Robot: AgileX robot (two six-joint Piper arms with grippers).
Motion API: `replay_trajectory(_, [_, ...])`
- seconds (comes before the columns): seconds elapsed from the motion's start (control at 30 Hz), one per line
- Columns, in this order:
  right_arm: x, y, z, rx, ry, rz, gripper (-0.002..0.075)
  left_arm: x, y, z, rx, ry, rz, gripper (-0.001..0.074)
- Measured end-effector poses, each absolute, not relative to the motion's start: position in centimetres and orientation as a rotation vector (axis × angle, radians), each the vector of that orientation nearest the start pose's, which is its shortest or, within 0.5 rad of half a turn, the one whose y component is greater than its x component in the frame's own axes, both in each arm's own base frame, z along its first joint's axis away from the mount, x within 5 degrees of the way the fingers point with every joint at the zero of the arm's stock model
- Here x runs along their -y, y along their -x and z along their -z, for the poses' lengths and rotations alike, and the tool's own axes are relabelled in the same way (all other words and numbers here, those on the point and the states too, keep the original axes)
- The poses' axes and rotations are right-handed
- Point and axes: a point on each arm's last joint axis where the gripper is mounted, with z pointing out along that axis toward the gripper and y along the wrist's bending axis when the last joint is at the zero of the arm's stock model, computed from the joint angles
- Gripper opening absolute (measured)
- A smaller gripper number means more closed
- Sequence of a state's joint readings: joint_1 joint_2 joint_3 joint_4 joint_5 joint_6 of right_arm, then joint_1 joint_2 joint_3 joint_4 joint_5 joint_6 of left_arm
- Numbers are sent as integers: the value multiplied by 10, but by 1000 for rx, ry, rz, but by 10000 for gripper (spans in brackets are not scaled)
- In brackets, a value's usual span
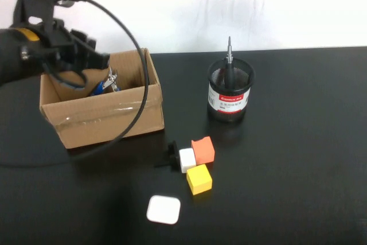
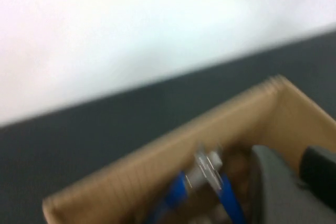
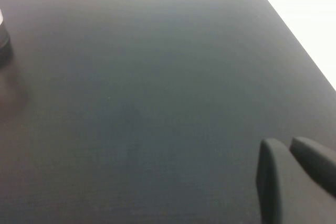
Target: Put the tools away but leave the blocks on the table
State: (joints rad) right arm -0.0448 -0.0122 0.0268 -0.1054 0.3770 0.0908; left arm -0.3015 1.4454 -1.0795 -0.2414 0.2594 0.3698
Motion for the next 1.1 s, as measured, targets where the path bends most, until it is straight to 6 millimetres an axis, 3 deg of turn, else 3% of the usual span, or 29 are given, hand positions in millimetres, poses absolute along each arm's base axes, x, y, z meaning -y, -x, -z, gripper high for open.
replay_trajectory(0.13, [6,-52,-171,-1873,-62,72,-7,97,-279,-332,-2107,-543,207,17])
replay_trajectory(0.37, [6,-52,-171,-1873,-62,72,-7,75,-201,-361,-1981,-520,244,0])
replay_trajectory(0.77, [6,-52,-171,-1873,-62,72,-7,32,-74,-354,-1764,-448,217,0])
replay_trajectory(0.9, [6,-52,-171,-1873,-62,72,-7,24,-48,-345,-1715,-421,227,0])
replay_trajectory(1.1, [6,-52,-171,-1873,-62,72,-7,20,-39,-337,-1699,-430,208,-1])
